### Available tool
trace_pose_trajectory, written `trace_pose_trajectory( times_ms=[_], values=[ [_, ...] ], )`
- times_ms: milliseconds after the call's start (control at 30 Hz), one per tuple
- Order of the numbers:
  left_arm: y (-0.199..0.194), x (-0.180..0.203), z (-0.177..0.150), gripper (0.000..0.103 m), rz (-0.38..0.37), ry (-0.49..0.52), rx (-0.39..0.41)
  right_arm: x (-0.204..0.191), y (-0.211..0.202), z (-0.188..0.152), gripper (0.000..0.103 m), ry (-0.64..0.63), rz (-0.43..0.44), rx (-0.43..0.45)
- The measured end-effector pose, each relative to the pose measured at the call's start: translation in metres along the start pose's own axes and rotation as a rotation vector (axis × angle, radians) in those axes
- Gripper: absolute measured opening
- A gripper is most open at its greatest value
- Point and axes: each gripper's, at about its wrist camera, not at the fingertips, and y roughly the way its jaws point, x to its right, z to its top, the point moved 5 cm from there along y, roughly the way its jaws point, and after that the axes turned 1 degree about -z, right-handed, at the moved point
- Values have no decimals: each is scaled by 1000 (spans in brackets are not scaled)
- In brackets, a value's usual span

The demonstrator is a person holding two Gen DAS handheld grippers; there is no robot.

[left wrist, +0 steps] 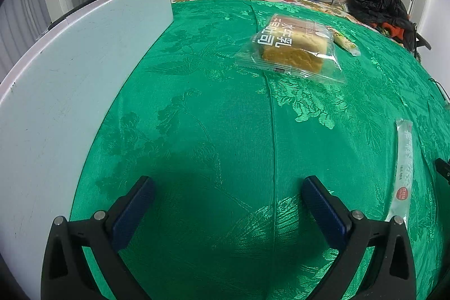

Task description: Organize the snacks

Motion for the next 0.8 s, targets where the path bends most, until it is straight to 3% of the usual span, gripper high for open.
trace_pose_trajectory(
  times_ms=[100,200,300,433,500,567,633,667,700,800],
  values=[
    [-1,-1,2,103,-1,0,0,0,1,1,91,5,1,-11],
    [-1,-1,2,103,-1,-1,0,-6,-4,1,91,83,7,-127],
    [-1,-1,2,103,-1,-1,0,-39,-21,3,90,189,198,-129],
    [-1,-1,2,103,-2,-1,0,-118,-21,6,88,118,340,-206],
    [-1,-1,2,103,-2,0,0,-144,-12,5,88,78,312,-239],
    [-1,-1,2,103,-2,-1,0,-160,-6,7,88,5,207,-213],
    [-2,-2,2,103,-3,0,0,-170,-2,8,71,-58,151,-201],
    [-2,-2,1,103,-3,-1,0,-171,-3,9,39,-90,118,-185],
    [-2,-1,2,103,-3,-1,0,-170,-4,11,22,-117,99,-173],
    [-2,-1,2,103,-3,-1,0,-155,1,18,19,-134,135,-205]
  ],
)
